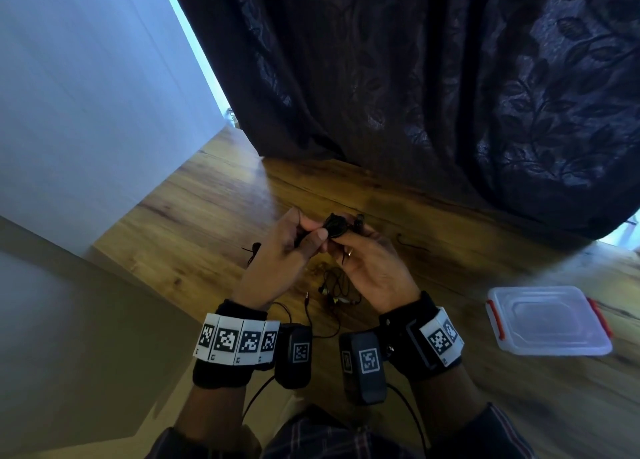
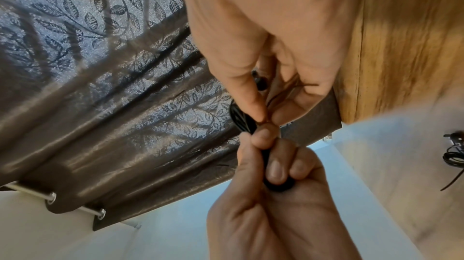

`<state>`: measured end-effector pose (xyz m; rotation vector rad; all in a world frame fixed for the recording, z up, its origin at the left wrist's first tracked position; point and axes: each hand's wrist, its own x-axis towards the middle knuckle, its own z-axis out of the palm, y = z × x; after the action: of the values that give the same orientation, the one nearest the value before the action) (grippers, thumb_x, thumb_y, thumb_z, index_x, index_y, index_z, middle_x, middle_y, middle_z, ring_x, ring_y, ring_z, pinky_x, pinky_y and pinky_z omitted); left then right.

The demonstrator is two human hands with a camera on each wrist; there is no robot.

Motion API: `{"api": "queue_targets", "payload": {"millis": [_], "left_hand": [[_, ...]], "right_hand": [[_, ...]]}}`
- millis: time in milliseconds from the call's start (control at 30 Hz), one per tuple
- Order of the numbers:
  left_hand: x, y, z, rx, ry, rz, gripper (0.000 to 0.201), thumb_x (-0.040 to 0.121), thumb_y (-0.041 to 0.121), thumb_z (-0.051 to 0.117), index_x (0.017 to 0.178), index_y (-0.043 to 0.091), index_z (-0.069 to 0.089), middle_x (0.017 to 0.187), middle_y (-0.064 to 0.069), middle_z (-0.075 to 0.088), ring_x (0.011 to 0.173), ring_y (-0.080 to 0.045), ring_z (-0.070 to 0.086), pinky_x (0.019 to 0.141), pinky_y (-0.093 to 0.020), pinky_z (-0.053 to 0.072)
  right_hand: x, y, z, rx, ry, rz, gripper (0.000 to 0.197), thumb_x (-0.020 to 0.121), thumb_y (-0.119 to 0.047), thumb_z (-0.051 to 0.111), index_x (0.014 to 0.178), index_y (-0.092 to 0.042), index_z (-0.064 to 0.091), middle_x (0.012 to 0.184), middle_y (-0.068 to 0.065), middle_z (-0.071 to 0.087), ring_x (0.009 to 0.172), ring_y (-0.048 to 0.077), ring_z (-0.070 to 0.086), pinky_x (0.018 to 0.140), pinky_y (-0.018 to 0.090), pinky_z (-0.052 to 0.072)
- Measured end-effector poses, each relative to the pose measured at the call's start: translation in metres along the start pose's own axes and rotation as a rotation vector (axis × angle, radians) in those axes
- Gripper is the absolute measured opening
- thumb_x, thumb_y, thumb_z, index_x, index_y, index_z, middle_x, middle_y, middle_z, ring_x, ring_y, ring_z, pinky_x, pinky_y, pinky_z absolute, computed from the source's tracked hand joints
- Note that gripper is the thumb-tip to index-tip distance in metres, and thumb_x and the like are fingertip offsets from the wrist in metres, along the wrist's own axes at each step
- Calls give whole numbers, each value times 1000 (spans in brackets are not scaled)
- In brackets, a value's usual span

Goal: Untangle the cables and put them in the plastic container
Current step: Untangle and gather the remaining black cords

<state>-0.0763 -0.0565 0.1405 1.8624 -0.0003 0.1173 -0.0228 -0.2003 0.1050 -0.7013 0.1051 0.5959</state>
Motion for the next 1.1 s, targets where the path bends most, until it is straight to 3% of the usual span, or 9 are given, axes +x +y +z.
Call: {"api": "queue_targets", "payload": {"millis": [100,233,333,400,600,733,867,1000,1100], "left_hand": [[0,-3,-1,-47,-9,-33,8,98,7,57,94,1,54,77,-4,63,63,0,56,61,-15,43],[1,-6,-4,-102,-44,-72,8,98,6,57,95,0,53,76,-6,61,60,-2,53,58,-14,41],[0,-5,-3,-180,-47,-110,7,97,3,56,91,4,53,73,-4,61,59,-4,51,56,-15,40],[0,-4,-2,-223,-36,-139,8,96,2,56,89,5,54,71,-3,62,59,-6,51,54,-17,40],[0,-5,0,-289,27,-243,9,97,7,57,89,6,55,71,-2,62,61,-9,47,55,-22,36],[-1,-5,4,-375,53,-315,7,97,7,56,103,5,53,70,-1,64,60,-9,46,53,-21,36],[-1,-7,4,-426,78,-357,9,96,6,58,92,8,51,71,-4,66,61,-10,47,55,-24,35],[-3,-8,3,-514,44,-352,24,91,10,62,106,14,44,74,-7,65,65,-13,50,55,-24,38],[-3,-7,1,-487,21,-295,17,92,9,62,98,13,47,75,-8,62,66,-13,50,55,-23,38]], "right_hand": [[0,0,-2,-21,54,6,41,80,7,69,120,1,61,114,17,66,95,23,67,81,29,58],[-2,-2,-2,-105,140,-21,46,83,12,68,124,-4,53,121,23,63,90,23,67,72,26,57],[-2,-2,-2,-372,207,-117,54,75,2,81,119,-12,54,120,18,64,101,27,68,88,38,58],[-1,-1,-1,-476,200,-182,60,72,-2,86,118,-18,52,115,22,68,107,32,70,97,46,56],[1,1,-3,-464,113,-201,55,79,5,79,119,-16,47,112,25,71,110,36,68,106,52,49],[1,0,-5,-467,91,-161,54,80,3,78,119,-16,47,116,25,69,113,37,66,108,53,46],[-1,-3,-7,-453,74,-119,49,82,6,73,119,-16,49,115,25,65,114,36,63,106,49,49],[-2,-7,-7,-445,21,-68,48,84,11,69,120,-15,50,123,32,57,115,38,60,95,39,54],[-2,-10,-9,-438,-14,-48,49,85,12,67,123,-14,50,114,22,59,103,28,63,88,33,55]]}}
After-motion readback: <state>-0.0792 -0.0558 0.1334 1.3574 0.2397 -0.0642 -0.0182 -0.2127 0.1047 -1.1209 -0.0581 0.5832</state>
